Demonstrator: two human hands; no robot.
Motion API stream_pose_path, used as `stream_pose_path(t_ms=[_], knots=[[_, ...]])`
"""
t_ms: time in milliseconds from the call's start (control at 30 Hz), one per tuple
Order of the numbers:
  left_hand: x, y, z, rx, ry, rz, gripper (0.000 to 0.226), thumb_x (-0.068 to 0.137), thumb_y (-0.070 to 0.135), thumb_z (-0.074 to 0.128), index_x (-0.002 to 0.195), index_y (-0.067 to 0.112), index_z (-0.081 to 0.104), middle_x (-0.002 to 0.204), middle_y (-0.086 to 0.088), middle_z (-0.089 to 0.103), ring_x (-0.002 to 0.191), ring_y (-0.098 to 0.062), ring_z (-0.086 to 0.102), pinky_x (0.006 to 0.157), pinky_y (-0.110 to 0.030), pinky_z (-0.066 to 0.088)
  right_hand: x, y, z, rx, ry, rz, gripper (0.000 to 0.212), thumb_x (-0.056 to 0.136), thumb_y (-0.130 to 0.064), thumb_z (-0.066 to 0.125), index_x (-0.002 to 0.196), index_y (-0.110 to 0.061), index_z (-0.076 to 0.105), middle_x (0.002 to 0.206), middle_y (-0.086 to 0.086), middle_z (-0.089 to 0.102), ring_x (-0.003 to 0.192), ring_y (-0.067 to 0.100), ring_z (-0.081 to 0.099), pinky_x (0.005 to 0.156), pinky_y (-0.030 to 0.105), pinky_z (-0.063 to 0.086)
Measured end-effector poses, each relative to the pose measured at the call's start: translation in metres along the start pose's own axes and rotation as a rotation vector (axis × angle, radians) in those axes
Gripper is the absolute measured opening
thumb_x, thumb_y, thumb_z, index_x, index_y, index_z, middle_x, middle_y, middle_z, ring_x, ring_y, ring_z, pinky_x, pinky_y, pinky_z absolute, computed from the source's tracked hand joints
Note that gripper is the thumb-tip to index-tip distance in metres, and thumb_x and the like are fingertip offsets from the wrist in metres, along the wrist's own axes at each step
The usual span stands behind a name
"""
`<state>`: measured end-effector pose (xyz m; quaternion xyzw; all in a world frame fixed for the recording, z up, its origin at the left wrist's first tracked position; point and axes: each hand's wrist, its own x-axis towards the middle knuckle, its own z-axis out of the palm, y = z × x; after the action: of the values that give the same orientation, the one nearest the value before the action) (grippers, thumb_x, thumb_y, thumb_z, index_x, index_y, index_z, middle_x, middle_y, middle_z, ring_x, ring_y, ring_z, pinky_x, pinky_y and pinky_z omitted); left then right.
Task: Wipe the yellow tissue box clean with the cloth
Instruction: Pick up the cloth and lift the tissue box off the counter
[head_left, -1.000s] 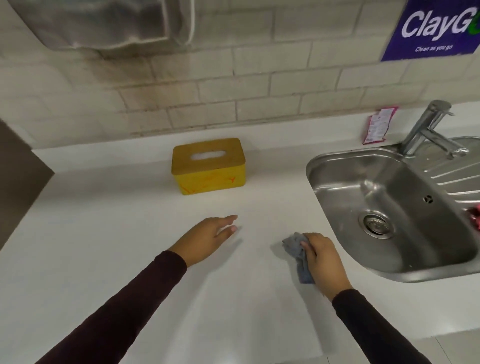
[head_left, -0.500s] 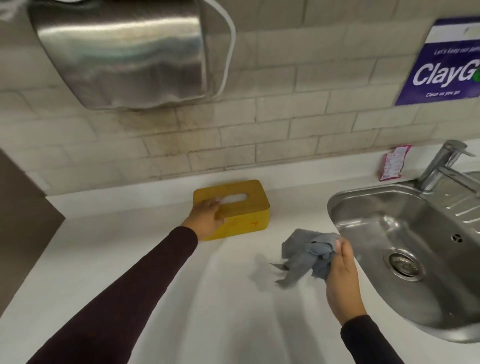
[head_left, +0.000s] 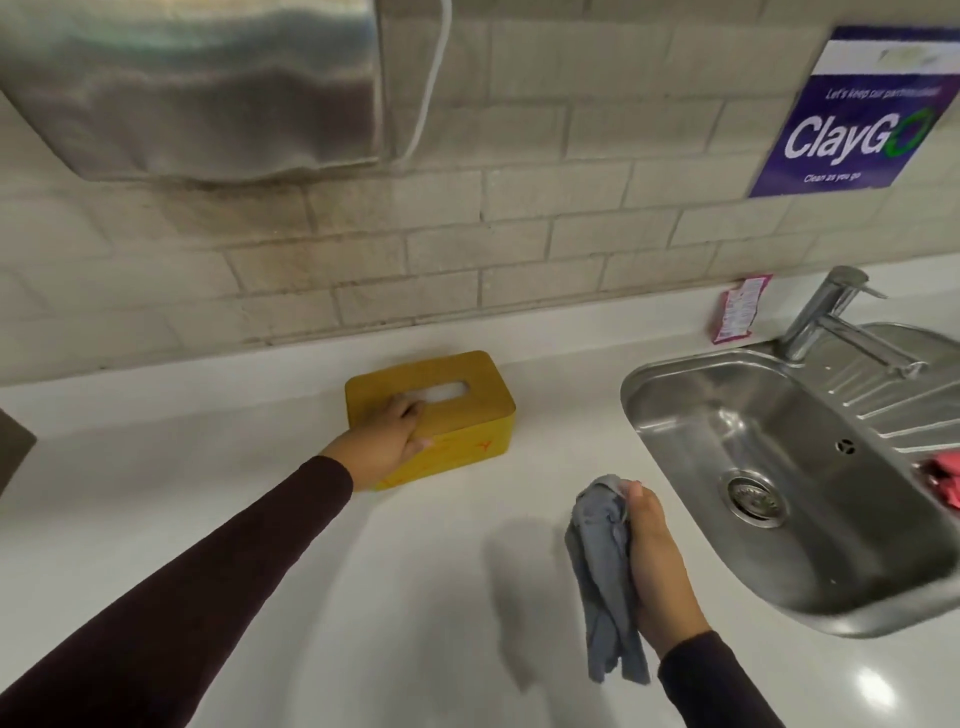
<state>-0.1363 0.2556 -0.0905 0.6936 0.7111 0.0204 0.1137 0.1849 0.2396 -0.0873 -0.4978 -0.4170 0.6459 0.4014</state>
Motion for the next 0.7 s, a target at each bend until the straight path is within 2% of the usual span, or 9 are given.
stream_pose_path(t_ms=[67, 167, 267, 367, 467, 600, 700], knots=[[-0.013, 0.008, 0.001, 0.005, 0.016, 0.018, 0.057, 0.097, 0.039, 0.036, 0.144, 0.008, 0.022, 0.151, -0.011, 0.021, 0.137, -0.028, 0.021, 0.113, -0.034, 0.020, -0.009, 0.000, -0.007, 0.098, -0.098, 0.072, 0.045, 0.090, -0.053, 0.047, 0.103, -0.014, 0.065, 0.103, 0.014, 0.069, 0.097, 0.027, 0.064, 0.087, 0.043, 0.049], [-0.040, 0.025, 0.001, -0.031, 0.065, 0.053, 0.056, 0.097, 0.040, 0.037, 0.141, 0.007, 0.029, 0.146, -0.012, 0.030, 0.132, -0.026, 0.029, 0.110, -0.031, 0.023, -0.021, 0.000, -0.021, 0.130, -0.136, 0.019, 0.033, 0.078, -0.029, 0.065, 0.109, -0.021, 0.061, 0.105, 0.005, 0.069, 0.094, 0.021, 0.067, 0.071, 0.032, 0.054], [-0.068, 0.048, -0.002, -0.091, 0.080, 0.056, 0.053, 0.096, 0.041, 0.038, 0.139, 0.010, 0.034, 0.136, -0.010, 0.040, 0.124, -0.023, 0.036, 0.104, -0.027, 0.028, -0.031, 0.003, -0.039, 0.153, -0.114, -0.017, 0.034, 0.085, -0.004, 0.055, 0.111, -0.025, 0.057, 0.098, 0.000, 0.072, 0.085, 0.016, 0.070, 0.061, 0.025, 0.055], [-0.094, 0.068, -0.006, -0.192, 0.024, 0.040, 0.049, 0.096, 0.042, 0.037, 0.136, 0.015, 0.040, 0.130, -0.005, 0.044, 0.120, -0.020, 0.040, 0.100, -0.025, 0.031, -0.040, 0.003, -0.053, 0.121, -0.047, -0.038, 0.029, 0.091, -0.007, 0.051, 0.110, -0.029, 0.053, 0.087, -0.002, 0.074, 0.078, 0.015, 0.071, 0.063, 0.030, 0.051], [-0.118, 0.082, -0.009, -0.299, -0.039, 0.031, 0.046, 0.096, 0.045, 0.035, 0.132, 0.020, 0.046, 0.123, 0.000, 0.048, 0.112, -0.014, 0.046, 0.099, -0.027, 0.037, -0.050, 0.006, -0.065, 0.084, 0.036, -0.085, 0.023, 0.093, -0.011, 0.052, 0.107, -0.029, 0.051, 0.094, 0.010, 0.068, 0.081, 0.021, 0.066, 0.067, 0.034, 0.049], [-0.138, 0.093, -0.007, -0.444, -0.145, 0.043, 0.041, 0.095, 0.047, 0.033, 0.120, 0.023, 0.055, 0.107, -0.003, 0.055, 0.099, -0.015, 0.052, 0.090, -0.028, 0.041, -0.064, 0.008, -0.072, -0.039, 0.060, -0.186, 0.025, 0.090, -0.011, 0.057, 0.098, -0.034, 0.051, 0.098, 0.005, 0.064, 0.082, 0.018, 0.064, 0.064, 0.030, 0.047], [-0.146, 0.098, -0.003, -0.544, -0.186, 0.050, 0.041, 0.095, 0.046, 0.033, 0.129, 0.030, 0.049, 0.111, -0.002, 0.057, 0.106, -0.013, 0.052, 0.095, -0.028, 0.040, -0.075, 0.011, -0.071, -0.029, 0.076, -0.242, 0.021, 0.089, -0.015, 0.058, 0.097, -0.034, 0.053, 0.100, 0.002, 0.064, 0.083, 0.015, 0.063, 0.064, 0.027, 0.046]])
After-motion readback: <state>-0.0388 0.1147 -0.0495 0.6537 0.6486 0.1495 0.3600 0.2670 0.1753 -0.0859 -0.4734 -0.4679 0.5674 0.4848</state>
